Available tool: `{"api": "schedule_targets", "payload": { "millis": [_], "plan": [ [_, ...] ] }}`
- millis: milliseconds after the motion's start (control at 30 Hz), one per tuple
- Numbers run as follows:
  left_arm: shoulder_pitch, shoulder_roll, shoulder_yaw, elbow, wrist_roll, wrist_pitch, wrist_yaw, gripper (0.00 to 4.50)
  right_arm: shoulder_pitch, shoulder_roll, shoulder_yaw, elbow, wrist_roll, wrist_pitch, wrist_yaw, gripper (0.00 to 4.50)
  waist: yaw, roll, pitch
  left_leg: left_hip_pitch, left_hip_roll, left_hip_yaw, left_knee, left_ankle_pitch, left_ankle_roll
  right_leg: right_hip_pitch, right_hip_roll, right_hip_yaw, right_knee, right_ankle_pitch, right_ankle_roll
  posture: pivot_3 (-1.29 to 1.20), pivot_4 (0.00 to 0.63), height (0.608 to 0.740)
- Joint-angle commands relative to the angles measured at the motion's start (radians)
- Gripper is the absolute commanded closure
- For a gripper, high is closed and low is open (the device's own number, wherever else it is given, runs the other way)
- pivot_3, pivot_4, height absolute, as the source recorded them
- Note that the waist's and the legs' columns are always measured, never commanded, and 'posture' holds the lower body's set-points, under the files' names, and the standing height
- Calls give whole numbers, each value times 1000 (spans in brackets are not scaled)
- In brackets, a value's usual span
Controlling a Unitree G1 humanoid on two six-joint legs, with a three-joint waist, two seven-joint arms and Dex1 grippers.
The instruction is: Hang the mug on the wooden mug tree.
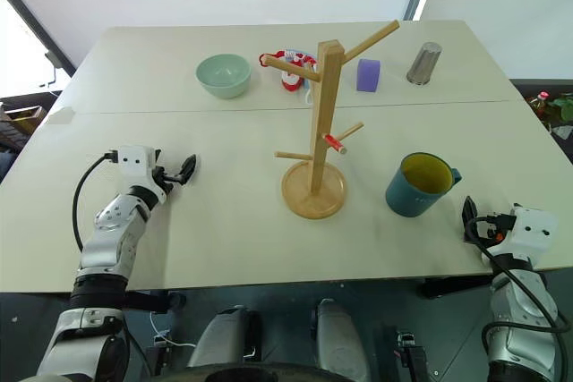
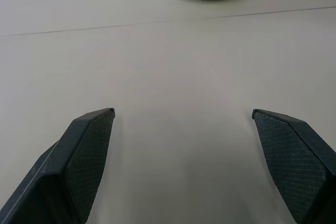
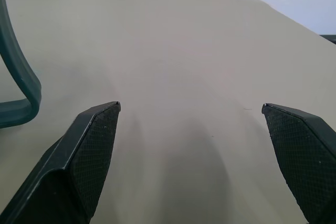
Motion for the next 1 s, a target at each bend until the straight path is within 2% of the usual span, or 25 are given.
{"api": "schedule_targets", "payload": {
  "millis": [33,333,633,833,1000],
  "plan": [
    [7,12,9,-45,6,15,5,0,-1,-2,-15,-12,0,-26,2,33,0,0,0,0,0,0,0,0,0,0,0,0,0,0,0,0,150,740],
    [13,12,15,-58,-11,27,-6,0,-12,-8,-21,10,-9,-49,-5,33,0,0,0,0,0,0,0,0,0,0,0,0,0,0,0,0,150,740],
    [106,41,-93,-201,-62,-3,-281,0,25,-17,-7,-24,-12,-101,51,33,2,0,0,-1,0,0,-1,0,0,-1,-1,0,-1,0,0,0,150,740],
    [167,85,-190,-332,-134,4,-513,0,81,-45,3,-111,48,-50,171,33,0,1,0,-1,0,0,-1,0,0,-1,-5,1,-2,0,-1,0,150,740],
    [196,127,-259,-412,-165,38,-628,0,71,-71,-7,-132,81,-11,209,33,0,1,0,-1,0,1,-2,0,0,-2,-6,1,-2,0,-1,0,150,740]
  ]
}}
